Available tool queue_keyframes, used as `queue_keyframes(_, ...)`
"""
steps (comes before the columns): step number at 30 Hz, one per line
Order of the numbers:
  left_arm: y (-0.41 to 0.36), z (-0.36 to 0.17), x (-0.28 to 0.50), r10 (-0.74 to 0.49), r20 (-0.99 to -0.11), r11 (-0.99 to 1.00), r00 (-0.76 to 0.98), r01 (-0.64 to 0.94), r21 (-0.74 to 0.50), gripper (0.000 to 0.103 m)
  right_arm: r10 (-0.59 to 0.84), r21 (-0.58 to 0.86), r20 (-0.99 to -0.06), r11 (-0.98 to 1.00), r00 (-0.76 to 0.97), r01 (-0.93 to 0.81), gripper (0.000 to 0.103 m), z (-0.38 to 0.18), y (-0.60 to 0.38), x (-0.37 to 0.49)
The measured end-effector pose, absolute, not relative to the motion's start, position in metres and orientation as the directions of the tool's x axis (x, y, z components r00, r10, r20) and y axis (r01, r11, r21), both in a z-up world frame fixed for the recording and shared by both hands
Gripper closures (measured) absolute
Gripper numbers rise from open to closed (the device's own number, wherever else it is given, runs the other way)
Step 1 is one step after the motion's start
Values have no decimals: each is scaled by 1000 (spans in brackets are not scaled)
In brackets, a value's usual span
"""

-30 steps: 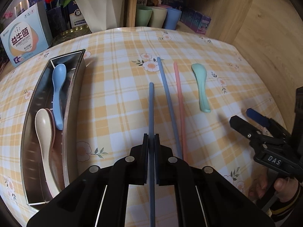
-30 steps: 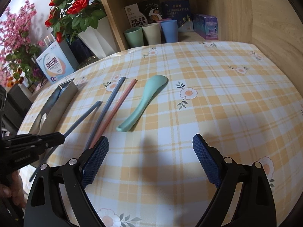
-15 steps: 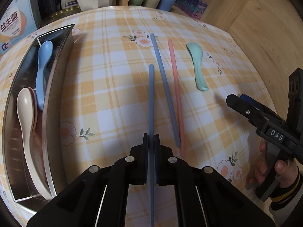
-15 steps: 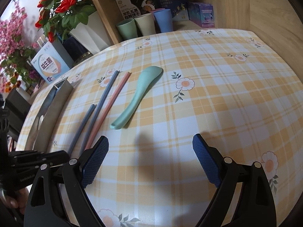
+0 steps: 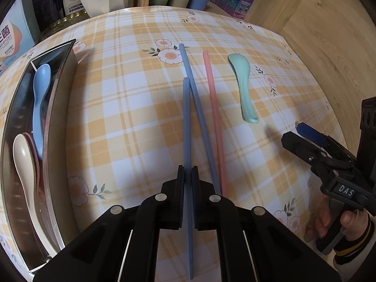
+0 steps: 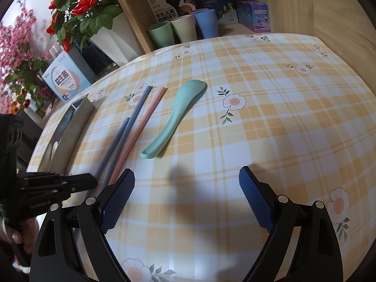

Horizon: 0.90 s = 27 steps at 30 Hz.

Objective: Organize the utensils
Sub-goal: 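Lift the blue chopstick with the left tool, then grasp the pink chopstick with the right tool while the left tool holds the blue chopstick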

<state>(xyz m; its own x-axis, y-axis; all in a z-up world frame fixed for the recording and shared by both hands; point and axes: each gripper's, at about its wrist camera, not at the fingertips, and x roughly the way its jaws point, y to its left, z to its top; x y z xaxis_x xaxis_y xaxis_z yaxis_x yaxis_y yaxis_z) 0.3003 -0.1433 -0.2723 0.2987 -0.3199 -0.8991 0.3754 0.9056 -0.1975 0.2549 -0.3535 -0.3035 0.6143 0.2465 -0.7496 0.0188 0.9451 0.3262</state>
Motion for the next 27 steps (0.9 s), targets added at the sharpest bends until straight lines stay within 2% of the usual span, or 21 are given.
queue_keyframes(7,-145,-272,306,-323,-902,900,287,390,-198,96,250,327,-746,945,618,11,16,-303,-353,254)
queue_keyframes(14,-155,-272,307,-296,-903,894,312,425,-146,97,255,336,-744,942,618,17,16,-304,-354,254)
queue_keyframes(21,-129,-265,304,-387,-863,901,323,331,-280,98,260,322,-757,947,600,-4,16,-300,-349,255)
queue_keyframes(23,-119,-255,300,-413,-843,896,345,319,-309,98,273,323,-761,946,589,-21,25,-298,-345,256)
queue_keyframes(24,-115,-250,298,-421,-833,895,358,314,-318,98,279,324,-766,946,580,-28,34,-297,-343,257)
queue_keyframes(26,-101,-237,295,-442,-807,891,392,294,-345,98,271,306,-774,951,572,-36,42,-294,-338,258)
queue_keyframes(27,-96,-232,294,-447,-797,891,406,285,-354,98,276,308,-775,950,568,-42,50,-292,-336,260)
